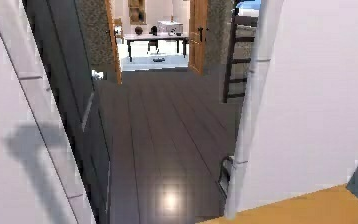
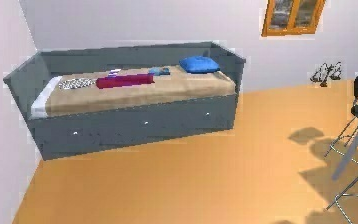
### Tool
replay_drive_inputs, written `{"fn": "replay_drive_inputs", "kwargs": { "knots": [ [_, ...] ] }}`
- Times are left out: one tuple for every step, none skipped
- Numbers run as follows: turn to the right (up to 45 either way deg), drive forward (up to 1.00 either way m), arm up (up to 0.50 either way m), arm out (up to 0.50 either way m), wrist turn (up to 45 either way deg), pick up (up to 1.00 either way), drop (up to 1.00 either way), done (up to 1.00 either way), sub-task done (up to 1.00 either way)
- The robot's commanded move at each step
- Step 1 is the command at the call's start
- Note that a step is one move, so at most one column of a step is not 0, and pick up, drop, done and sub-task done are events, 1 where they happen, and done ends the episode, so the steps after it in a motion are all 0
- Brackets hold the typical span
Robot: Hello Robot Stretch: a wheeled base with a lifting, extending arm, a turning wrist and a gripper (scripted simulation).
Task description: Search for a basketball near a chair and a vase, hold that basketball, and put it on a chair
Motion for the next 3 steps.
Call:
{"fn": "replay_drive_inputs", "kwargs": {
  "knots": [
    [0.0, 0.55, 0.0, 0.0, 0.0, 0.0, 0.0, 0.0, 0.0],
    [-15.0, 0.0, 0.0, 0.0, 0.0, 0.0, 0.0, 0.0, 0.0],
    [0.0, 0.75, 0.0, 0.0, 0.0, 0.0, 0.0, 0.0, 0.0]
  ]
}}
